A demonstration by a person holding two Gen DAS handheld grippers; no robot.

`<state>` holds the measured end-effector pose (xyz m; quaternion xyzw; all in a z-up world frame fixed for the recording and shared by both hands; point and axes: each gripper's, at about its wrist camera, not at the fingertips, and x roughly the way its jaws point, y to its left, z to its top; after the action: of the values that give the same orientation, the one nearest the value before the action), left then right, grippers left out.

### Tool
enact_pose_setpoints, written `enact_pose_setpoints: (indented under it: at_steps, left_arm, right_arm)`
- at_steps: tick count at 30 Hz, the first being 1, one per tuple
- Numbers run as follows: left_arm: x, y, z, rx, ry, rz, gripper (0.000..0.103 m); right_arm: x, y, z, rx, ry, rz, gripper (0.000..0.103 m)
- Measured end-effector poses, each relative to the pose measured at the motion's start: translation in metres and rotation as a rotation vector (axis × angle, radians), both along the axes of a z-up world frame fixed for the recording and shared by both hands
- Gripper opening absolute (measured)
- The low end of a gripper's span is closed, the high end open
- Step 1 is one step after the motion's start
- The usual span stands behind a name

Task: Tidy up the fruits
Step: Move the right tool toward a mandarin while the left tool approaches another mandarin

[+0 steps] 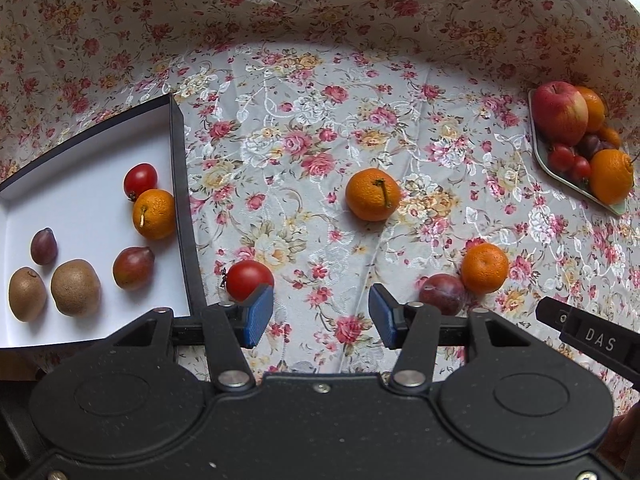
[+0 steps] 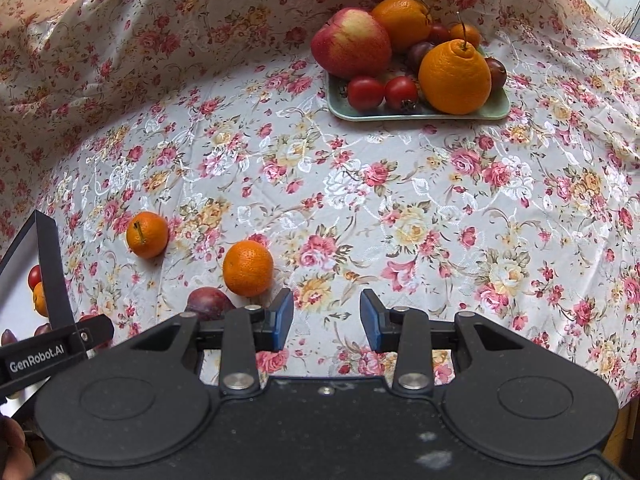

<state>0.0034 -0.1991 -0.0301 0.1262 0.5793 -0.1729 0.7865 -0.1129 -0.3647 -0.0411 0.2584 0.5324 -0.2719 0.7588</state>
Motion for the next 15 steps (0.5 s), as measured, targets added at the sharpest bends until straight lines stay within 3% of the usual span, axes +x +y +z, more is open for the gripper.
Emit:
enact_pose_setpoints:
  at_steps: [15]
  left_arm:
    - [-0.011,-0.028,-0.015,0.029,0.047,-0.054,0.059]
  right_arm:
    - [-0.017,-0.014,-0.008,0.047,0.022,-0.017,0.039]
